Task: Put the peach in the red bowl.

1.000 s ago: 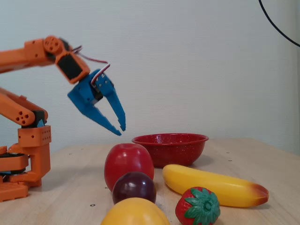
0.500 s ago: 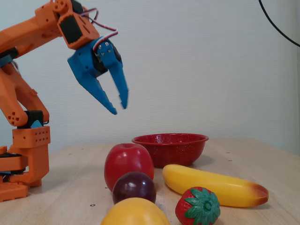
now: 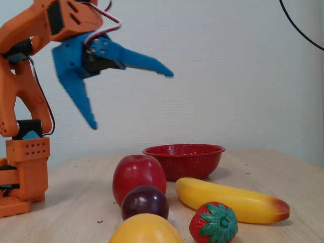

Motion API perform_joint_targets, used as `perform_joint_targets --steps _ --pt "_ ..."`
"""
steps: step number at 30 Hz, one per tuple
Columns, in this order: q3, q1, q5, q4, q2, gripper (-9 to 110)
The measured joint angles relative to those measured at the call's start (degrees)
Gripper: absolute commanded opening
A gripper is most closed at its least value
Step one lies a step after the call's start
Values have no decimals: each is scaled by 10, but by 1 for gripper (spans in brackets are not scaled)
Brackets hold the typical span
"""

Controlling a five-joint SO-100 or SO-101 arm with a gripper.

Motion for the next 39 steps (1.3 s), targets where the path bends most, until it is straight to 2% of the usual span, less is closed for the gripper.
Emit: perform_joint_targets --steps 2,5,19,30,39 --pt "-13 -23 20 -1 -20 74" --pt "-14 -53 60 -5 -40 76" --pt "-124 -133 69 -77 -211 76" --pt "-274 -151 77 -91 -377 76" --pt "-305 -181 107 -137 -468 76"
